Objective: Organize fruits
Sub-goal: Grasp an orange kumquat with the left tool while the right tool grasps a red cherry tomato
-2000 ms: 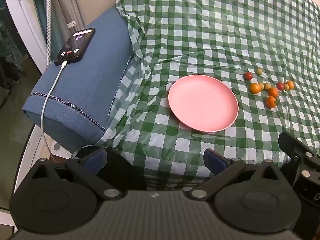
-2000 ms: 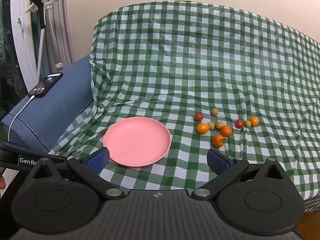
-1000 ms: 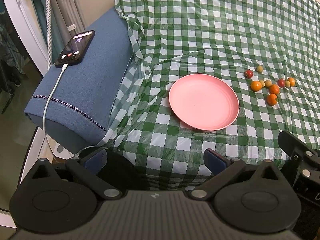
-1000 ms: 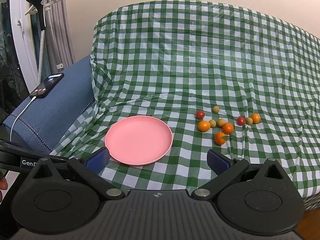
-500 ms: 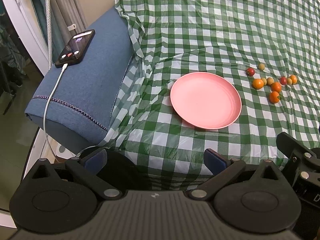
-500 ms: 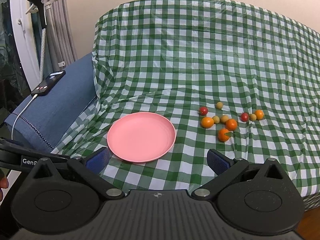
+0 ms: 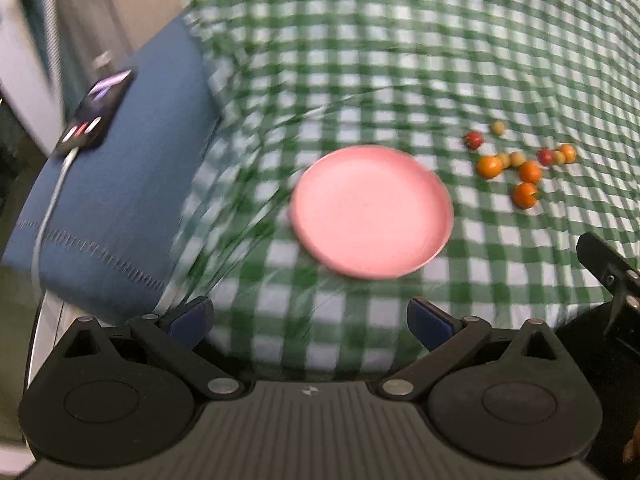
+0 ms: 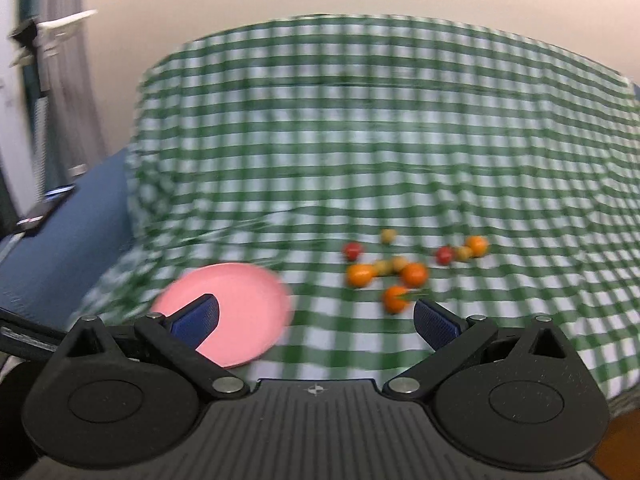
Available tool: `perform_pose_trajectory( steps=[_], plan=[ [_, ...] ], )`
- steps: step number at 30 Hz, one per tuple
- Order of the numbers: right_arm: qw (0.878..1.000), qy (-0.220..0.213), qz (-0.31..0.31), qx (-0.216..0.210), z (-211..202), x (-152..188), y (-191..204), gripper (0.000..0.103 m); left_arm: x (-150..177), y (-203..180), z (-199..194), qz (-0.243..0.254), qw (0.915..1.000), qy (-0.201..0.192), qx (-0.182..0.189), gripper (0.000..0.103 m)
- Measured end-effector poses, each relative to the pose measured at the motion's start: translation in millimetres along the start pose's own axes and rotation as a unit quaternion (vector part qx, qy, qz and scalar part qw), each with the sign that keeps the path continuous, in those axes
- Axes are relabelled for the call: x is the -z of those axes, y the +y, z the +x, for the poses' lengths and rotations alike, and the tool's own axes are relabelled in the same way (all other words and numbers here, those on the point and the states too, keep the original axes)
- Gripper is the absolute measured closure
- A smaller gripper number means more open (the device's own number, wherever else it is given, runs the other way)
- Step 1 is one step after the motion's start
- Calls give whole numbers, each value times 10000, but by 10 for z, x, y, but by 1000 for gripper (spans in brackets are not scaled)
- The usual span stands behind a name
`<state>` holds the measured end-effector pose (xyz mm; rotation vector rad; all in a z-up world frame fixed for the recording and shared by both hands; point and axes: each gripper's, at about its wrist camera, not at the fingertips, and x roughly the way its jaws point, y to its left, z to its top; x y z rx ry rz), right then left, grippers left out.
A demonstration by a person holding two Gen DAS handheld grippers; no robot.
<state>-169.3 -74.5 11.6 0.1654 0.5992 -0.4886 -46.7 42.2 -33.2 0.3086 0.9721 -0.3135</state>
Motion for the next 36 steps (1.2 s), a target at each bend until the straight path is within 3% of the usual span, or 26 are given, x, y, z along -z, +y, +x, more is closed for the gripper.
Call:
perform_pose_trajectory(
  steps=[3, 9, 19, 26, 29, 36],
  plan=[
    [9993, 78, 227, 299, 161, -29, -335, 0, -201, -290, 87, 237, 9994, -112, 230, 0],
    [9956, -69, 628, 696, 379, -132, -1021, 0, -679, -928, 559, 660, 9971, 357, 139, 0],
    [9814, 517, 1411, 1193, 1593, -303, -1883, 0, -1455, -1825, 1553, 1081, 9930, -114, 467, 0],
    [9704, 686, 1789, 1473, 2410, -328, -2196, 1, -1599, -2159, 2195, 1017, 9913, 334, 767, 0],
    [9768, 611, 1619, 1259, 2595, -326, -2162, 1, -1615, -2245, 2334, 1135, 9903, 345, 730, 0],
    [9909, 682, 1155, 82, 3008, -281, -2029, 1, -1659, -2157, 2604, 988, 9883, 561, 1021, 0]
  ],
)
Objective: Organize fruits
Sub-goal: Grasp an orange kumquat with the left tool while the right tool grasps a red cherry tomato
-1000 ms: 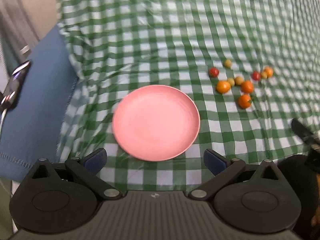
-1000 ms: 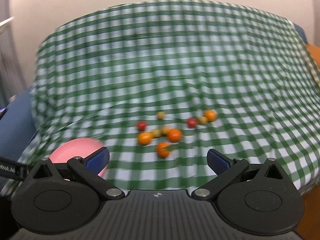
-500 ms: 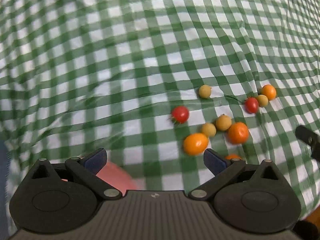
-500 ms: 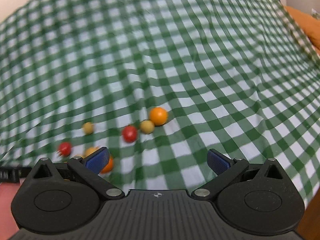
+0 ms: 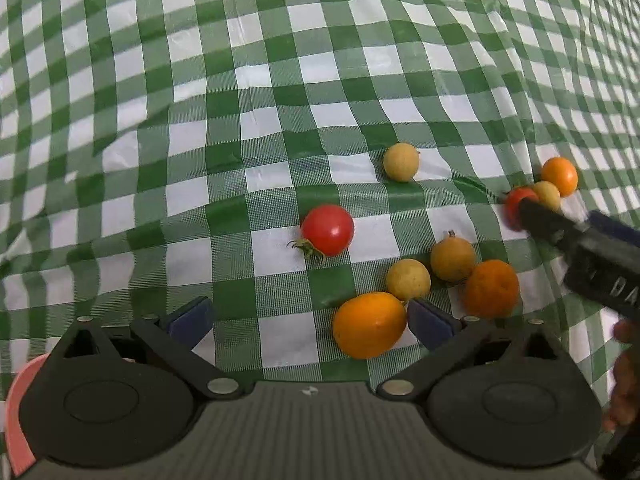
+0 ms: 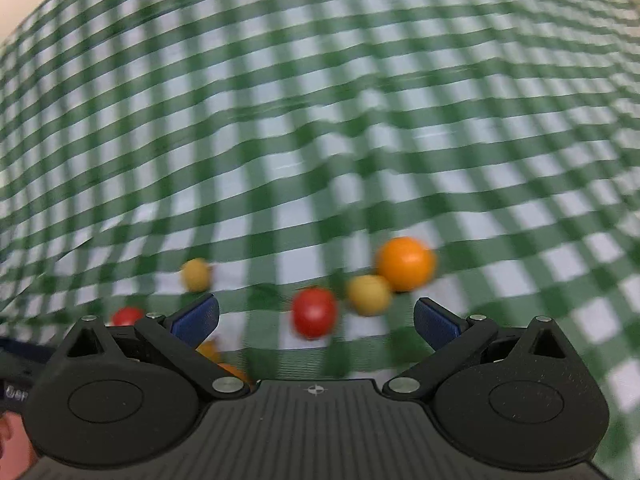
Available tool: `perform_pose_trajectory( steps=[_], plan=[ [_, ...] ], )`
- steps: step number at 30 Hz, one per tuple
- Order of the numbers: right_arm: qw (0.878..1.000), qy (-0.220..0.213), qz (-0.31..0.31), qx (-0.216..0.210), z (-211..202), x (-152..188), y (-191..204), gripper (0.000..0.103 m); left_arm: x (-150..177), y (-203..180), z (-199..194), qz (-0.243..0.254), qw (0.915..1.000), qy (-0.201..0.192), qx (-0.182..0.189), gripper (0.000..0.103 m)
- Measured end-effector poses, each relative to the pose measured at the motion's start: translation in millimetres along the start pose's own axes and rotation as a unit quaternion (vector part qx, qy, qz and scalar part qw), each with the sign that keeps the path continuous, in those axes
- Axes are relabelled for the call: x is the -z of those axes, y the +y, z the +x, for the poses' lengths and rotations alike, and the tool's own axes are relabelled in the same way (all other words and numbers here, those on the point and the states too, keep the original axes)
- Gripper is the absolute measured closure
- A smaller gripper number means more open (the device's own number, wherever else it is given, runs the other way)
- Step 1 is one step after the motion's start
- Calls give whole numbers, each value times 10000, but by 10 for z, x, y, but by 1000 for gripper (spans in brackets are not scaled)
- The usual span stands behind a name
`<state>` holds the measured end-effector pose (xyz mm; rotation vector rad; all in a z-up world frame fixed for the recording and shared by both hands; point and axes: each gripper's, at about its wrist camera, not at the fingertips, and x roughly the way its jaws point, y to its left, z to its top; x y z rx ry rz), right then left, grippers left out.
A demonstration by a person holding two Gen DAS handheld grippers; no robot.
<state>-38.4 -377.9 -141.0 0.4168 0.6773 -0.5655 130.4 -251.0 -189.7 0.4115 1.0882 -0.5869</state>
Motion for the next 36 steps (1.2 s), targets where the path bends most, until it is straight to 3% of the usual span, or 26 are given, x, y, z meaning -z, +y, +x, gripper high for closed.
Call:
perform_pose_trajectory(
  steps=[7, 10, 16, 18, 20, 21, 24, 30, 36],
  plan=[
    [9996, 98, -89, -247, 200, 16, 61, 5, -47, 170, 111, -340, 9987, 170, 349, 0],
    [9996, 176, -161, -151, 234, 38, 81, 10, -66, 171, 209, -421, 9976, 442, 317, 0],
    [9997, 146, -185, -5, 294, 22, 64, 22, -62, 48, 176, -208, 9984, 485, 221, 1],
    [9993, 161, -294, 186, 338, -15, 97, 28, -68, 29, 155, -268, 9985, 468, 122, 16],
    [9968, 142, -565, 546, 367, -8, 157, 49, -65, 86, 120, -554, 9973, 437, 179, 62],
    [9942, 97, -758, 754, 364, 9, 202, 71, -68, 120, 87, -649, 9966, 428, 262, 64],
    [9913, 65, -970, 888, 291, 58, 260, 72, -68, 170, 9, -682, 9968, 251, 342, 65],
    [9927, -375, -668, 927, -251, 85, 213, 72, 0, 229, -359, -713, 9962, -52, 499, 65],
    [9953, -618, -513, 539, -1040, 156, 368, 72, 347, 352, -1044, -780, 9954, -292, 469, 65]
  ],
)
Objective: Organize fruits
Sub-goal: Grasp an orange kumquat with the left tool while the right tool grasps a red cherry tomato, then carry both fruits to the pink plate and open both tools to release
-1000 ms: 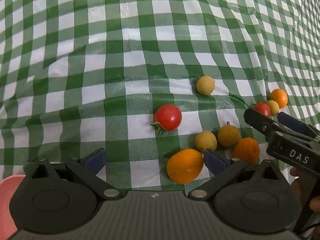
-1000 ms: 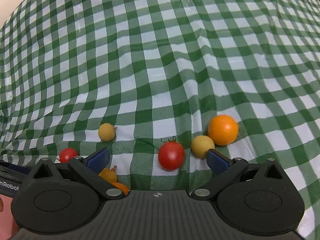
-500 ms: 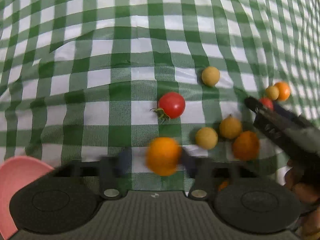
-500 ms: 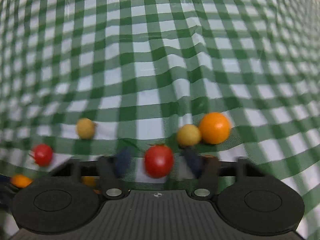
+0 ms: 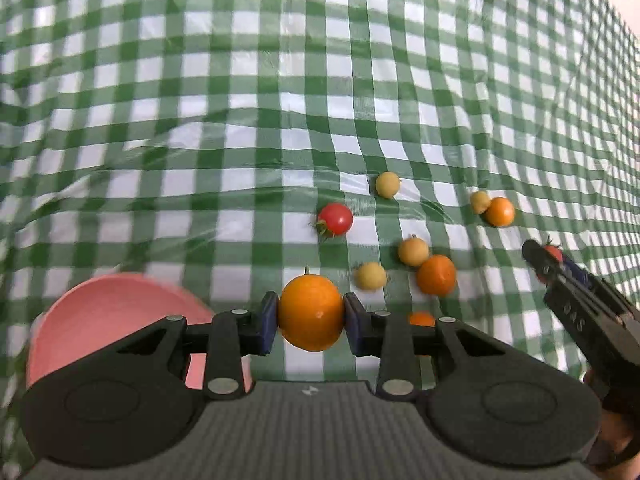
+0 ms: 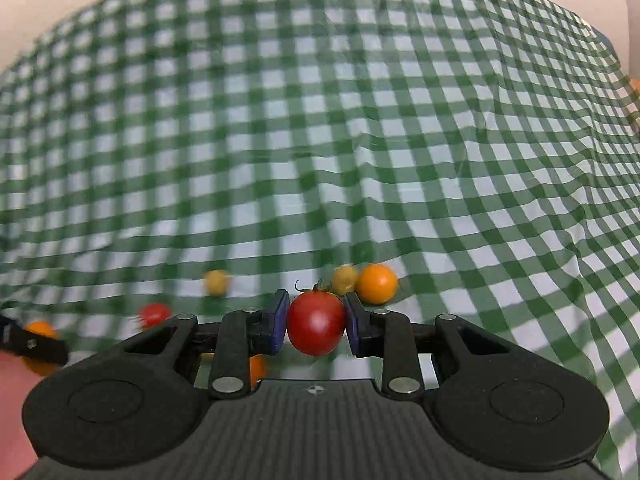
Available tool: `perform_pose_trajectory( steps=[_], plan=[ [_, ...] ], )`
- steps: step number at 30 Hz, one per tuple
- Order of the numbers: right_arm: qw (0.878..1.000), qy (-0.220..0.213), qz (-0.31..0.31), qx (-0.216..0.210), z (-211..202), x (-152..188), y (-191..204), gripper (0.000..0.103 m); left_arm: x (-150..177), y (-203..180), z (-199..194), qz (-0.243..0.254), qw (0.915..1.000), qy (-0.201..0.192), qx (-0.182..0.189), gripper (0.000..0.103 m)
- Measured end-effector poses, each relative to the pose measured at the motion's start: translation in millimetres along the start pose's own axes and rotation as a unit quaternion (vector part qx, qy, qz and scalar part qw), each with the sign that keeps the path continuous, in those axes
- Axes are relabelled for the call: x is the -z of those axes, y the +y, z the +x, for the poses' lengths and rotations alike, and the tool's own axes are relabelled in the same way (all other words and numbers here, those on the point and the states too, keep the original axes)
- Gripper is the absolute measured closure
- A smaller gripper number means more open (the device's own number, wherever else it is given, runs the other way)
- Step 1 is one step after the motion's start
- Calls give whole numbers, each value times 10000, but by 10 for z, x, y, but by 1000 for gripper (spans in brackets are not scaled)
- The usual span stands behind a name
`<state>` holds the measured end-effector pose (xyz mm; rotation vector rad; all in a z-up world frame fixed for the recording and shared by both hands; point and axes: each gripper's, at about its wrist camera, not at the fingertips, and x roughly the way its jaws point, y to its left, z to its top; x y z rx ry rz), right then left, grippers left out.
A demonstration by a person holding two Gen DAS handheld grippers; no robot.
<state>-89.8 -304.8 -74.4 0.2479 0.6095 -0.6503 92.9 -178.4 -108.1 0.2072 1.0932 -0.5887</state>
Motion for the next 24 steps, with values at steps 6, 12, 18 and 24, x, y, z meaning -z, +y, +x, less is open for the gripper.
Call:
perform_pose_trajectory(
  steps=[6, 12, 18, 24],
  plan=[
    [9967, 311, -36, -746, -744, 195, 401, 72, 551, 245, -755, -112, 9997, -38, -236, 65],
    [9852, 773, -233, -1510, -1247, 455, 946, 72, 1151, 733, -1355, -477, 9975, 24, -514, 65],
    [9756, 921, -619, -1894, -1631, 580, 1455, 72, 1539, 1231, -1746, -867, 9940, -76, -656, 65],
    [9698, 774, -1129, -2021, -1849, 604, 1769, 72, 1672, 1536, -1919, -1135, 9910, -304, -635, 65]
  ],
)
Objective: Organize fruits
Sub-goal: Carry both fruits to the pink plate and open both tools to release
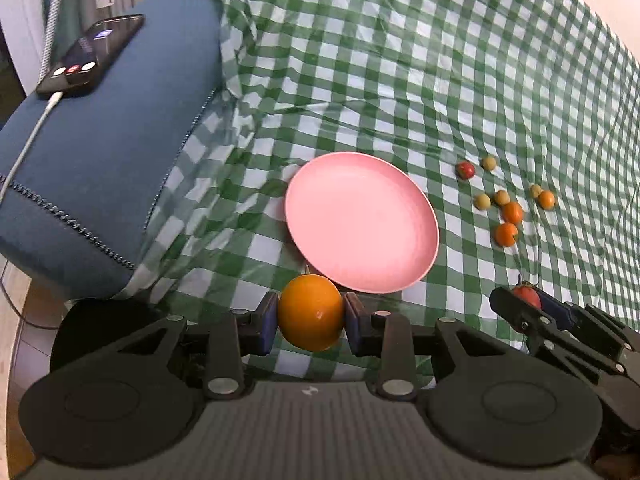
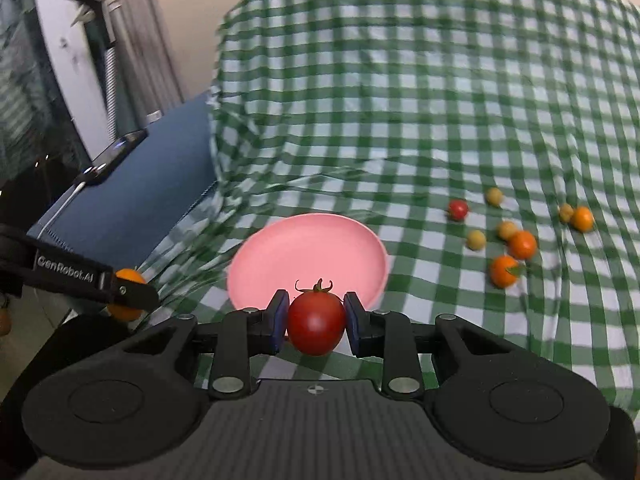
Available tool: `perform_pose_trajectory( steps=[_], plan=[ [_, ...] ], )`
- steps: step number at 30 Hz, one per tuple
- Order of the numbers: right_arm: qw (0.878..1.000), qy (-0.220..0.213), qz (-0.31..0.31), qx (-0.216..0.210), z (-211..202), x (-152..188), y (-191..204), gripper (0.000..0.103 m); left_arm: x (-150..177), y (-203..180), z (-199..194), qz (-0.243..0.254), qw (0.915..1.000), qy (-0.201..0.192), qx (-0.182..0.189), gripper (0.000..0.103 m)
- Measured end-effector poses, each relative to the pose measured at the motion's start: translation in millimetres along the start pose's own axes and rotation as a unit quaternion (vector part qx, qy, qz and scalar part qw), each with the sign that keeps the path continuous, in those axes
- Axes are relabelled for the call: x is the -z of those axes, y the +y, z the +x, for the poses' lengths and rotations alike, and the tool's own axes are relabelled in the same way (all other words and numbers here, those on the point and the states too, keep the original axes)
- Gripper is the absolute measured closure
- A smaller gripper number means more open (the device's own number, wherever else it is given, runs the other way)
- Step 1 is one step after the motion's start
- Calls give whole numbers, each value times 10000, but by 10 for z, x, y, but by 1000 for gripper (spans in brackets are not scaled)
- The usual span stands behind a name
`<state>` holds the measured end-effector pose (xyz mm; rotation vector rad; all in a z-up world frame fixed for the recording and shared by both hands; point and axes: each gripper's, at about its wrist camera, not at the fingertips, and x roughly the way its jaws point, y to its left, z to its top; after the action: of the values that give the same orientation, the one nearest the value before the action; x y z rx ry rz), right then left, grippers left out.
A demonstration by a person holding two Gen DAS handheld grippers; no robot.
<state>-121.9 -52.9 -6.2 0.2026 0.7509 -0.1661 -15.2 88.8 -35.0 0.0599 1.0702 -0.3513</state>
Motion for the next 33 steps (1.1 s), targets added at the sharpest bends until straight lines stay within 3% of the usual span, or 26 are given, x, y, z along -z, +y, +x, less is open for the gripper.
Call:
perform_pose_trajectory(
  steps=[14, 24, 33],
  plan=[
    [9991, 356, -210, 105, 339, -45, 35, 72, -212, 63, 359, 4, 9998, 123, 123, 65],
    [9980, 482, -326, 240, 995, -165, -53, 72, -573, -166, 960, 403, 9986, 341, 75, 65],
    [9934, 982, -479, 336, 1516, -34, -158, 72, -590, -357, 1601, 921, 9924, 807, -145, 65]
  ],
)
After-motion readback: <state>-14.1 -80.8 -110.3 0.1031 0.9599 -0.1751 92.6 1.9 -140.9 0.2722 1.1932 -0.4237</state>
